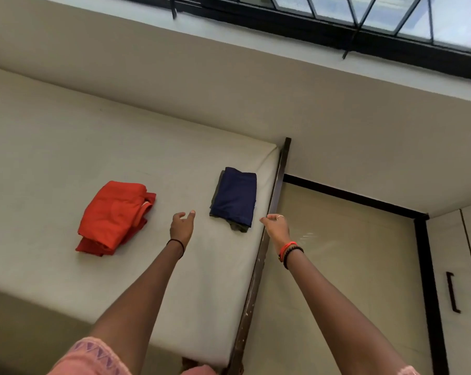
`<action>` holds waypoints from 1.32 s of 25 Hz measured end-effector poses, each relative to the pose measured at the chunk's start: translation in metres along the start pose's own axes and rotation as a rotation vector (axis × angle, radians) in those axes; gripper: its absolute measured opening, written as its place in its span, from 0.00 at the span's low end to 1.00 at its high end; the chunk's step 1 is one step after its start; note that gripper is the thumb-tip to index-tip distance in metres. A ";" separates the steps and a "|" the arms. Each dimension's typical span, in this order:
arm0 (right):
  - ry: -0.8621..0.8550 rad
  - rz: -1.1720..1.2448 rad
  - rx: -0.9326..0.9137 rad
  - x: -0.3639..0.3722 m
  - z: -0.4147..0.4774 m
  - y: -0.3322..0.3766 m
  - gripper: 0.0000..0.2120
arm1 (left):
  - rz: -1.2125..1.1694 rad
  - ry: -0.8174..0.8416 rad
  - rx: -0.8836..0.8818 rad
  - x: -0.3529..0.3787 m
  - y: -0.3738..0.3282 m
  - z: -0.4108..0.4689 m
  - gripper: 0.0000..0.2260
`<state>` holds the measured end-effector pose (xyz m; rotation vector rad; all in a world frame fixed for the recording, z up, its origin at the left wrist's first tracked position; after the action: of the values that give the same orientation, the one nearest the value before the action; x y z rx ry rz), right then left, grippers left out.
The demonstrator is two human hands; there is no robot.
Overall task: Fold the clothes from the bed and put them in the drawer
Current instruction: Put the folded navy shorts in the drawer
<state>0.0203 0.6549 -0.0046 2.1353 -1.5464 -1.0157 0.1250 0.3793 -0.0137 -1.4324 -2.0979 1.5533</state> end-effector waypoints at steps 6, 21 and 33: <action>-0.030 -0.016 0.040 0.020 0.061 0.012 0.18 | 0.041 0.048 -0.039 0.027 0.006 0.063 0.22; 0.105 0.015 0.197 0.122 0.236 -0.003 0.37 | 0.204 0.303 -0.023 0.153 0.057 0.243 0.29; 0.163 0.217 0.356 0.145 0.253 -0.032 0.31 | -0.051 0.523 -0.115 0.198 0.041 0.240 0.12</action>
<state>-0.1110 0.5711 -0.2533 2.1421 -1.9386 -0.5120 -0.1026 0.3732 -0.2300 -1.5911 -1.9026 0.9157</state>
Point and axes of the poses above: each hand's wrist, its own z-axis towards the middle knuckle, its own x-axis out of the palm, y = z × x, the point moved 8 cm from there along z, towards the middle knuckle, and after that the axes turned 8 degrees about x, right-handed, at the moved point
